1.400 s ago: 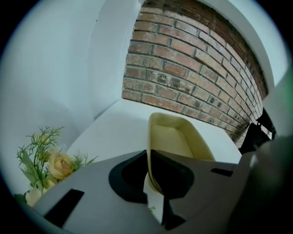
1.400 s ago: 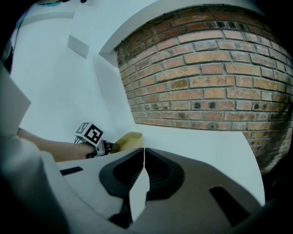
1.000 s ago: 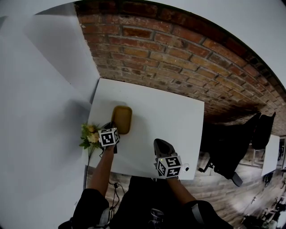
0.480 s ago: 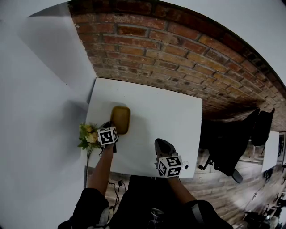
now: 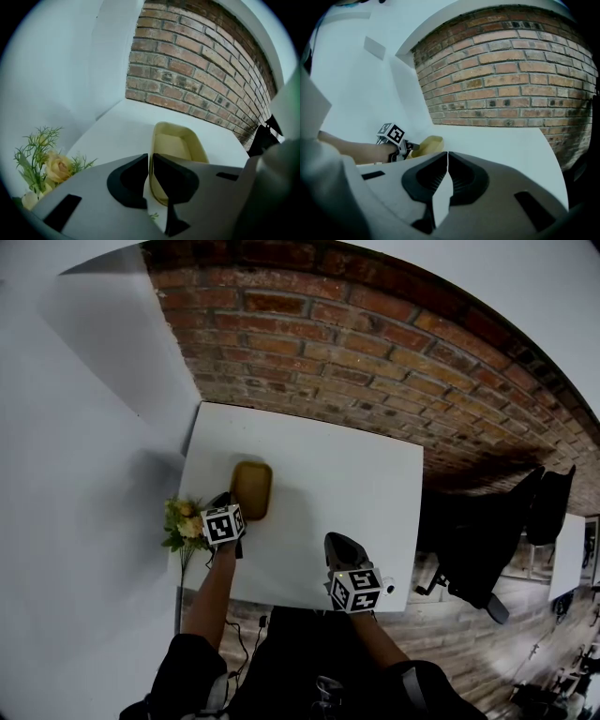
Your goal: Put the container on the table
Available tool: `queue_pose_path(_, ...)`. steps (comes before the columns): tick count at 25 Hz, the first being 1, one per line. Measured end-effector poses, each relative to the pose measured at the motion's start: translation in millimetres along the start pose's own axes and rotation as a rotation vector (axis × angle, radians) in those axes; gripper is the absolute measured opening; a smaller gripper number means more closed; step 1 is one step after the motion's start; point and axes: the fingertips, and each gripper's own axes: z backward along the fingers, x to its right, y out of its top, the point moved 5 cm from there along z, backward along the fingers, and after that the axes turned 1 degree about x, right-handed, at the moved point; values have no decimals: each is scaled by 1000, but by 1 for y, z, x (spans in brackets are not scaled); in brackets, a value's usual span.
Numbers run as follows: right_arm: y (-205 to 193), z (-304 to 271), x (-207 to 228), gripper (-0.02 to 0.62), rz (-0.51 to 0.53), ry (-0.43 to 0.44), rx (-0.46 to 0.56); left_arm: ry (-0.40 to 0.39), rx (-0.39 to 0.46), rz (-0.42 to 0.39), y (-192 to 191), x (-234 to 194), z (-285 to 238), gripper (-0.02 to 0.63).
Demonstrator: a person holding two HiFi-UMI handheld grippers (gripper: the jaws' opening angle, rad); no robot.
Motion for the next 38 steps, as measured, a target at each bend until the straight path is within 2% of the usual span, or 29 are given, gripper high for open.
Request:
queue_pose_path(9, -3, 7, 0, 25, -2, 6, 6, -13, 80, 16, 14, 4, 21, 25)
queue_pose_path(22, -2, 22, -7, 25, 19, 53, 59, -46, 187, -61, 30, 39, 68, 23)
queue_pose_path(31, 10, 62, -6, 23, 51, 82, 210, -36, 237, -98, 8, 68, 120, 23)
queue_pose_path(38, -6, 97, 0, 23, 82, 141, 210, -13, 280, -103, -24, 98, 171, 23)
